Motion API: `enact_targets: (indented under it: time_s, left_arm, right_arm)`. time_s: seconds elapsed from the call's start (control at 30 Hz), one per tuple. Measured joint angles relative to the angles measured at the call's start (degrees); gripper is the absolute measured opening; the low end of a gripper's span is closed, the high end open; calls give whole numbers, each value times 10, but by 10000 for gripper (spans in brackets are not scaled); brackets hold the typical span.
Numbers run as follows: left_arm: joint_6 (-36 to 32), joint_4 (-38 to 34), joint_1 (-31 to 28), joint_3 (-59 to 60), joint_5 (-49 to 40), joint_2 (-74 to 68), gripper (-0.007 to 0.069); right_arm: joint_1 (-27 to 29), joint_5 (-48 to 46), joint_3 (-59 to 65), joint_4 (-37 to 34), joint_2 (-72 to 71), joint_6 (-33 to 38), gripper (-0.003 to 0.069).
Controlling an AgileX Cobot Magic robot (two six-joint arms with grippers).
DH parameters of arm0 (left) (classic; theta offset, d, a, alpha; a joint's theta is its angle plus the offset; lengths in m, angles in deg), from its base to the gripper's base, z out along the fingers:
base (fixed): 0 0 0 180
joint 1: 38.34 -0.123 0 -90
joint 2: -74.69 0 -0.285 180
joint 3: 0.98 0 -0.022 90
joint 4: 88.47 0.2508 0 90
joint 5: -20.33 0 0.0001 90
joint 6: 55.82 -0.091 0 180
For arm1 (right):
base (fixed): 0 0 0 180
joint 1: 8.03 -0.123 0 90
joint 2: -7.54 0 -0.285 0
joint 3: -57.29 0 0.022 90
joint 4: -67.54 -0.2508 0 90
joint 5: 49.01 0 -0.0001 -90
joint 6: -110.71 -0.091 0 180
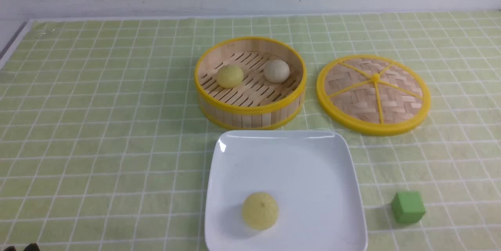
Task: Put the steamed buns into the plate on the green tablecloth.
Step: 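Reach toward a bun in the bamboo steamer with the right gripper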
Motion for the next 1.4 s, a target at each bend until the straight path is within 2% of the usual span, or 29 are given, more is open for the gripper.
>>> enact_targets:
  time_s: [1.4]
  left_arm:
    - [0, 23, 0, 0, -1, 0, 241]
  right_arm:
    - [0, 0, 0, 0, 0, 0, 240]
